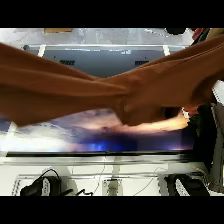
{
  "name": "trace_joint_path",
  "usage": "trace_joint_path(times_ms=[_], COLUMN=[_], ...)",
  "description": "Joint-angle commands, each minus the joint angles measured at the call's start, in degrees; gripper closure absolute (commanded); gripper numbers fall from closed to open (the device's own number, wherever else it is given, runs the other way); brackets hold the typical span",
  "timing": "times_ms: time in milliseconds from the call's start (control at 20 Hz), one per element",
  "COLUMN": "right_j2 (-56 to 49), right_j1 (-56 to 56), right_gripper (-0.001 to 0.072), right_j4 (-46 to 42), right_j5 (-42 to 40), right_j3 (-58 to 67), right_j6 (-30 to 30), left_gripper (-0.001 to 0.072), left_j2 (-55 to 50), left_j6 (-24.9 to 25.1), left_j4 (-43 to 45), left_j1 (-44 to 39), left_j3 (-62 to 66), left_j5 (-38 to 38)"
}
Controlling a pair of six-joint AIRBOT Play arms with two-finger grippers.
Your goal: Fold the clothes and pants, and hang the long-sleeved shirts on hangers.
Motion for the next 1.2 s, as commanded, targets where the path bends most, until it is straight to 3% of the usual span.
trace_joint_path(times_ms=[0,150,250,450,600,750,900,1050,1150], right_j2=[0.44,-2.89,-7.96,-24.46,-38.95,-52.17,-61.81,-67.19,-68.57], right_j1=[0.02,0.02,0.02,0.02,0.02,0.02,0.02,0.02,0.02], right_gripper=[0.0696,0.0696,0.0696,0.0695,0.0695,0.0695,0.0695,0.0695,0.0694], right_j4=[1.44,-5.27,-7.08,-7.78,-11.06,-11.37,-11.21,-11.21,-11.41], right_j5=[-4.83,-5.81,-2.97,11.69,19.85,17.92,11.32,3.61,1.49], right_j3=[4.96,4.96,4.96,4.94,4.94,4.94,4.96,4.94,4.94], right_j6=[-0.02,0.09,0.11,0.96,0.94,0.9,0.92,0.94,0.94], left_gripper=[0.0698,0.0697,0.0698,0.0699,0.0699,0.0699,0.0699,0.0699,0.0699], left_j2=[3.54,-0.44,-5.66,-21.92,-38.21,-54.36,-66.6,-71.78,-72.32], left_j6=[0.02,0.0,-0.02,-0.04,-0.02,0.04,1.77,1.44,1.51], left_j4=[0.07,0.07,0.07,0.09,0.11,0.07,0.09,-0.15,-0.48], left_j1=[0.07,0.07,0.04,0.0,-0.39,-3.39,-7.54,-9.44,-9.77], left_j3=[0.09,0.07,0.0,-0.04,-0.04,-0.02,0.04,0.04,0.04], left_j5=[9.05,-1.03,-12.96,-39.12,-48.19,-47.52,-41.07,-30.91,-28.98])
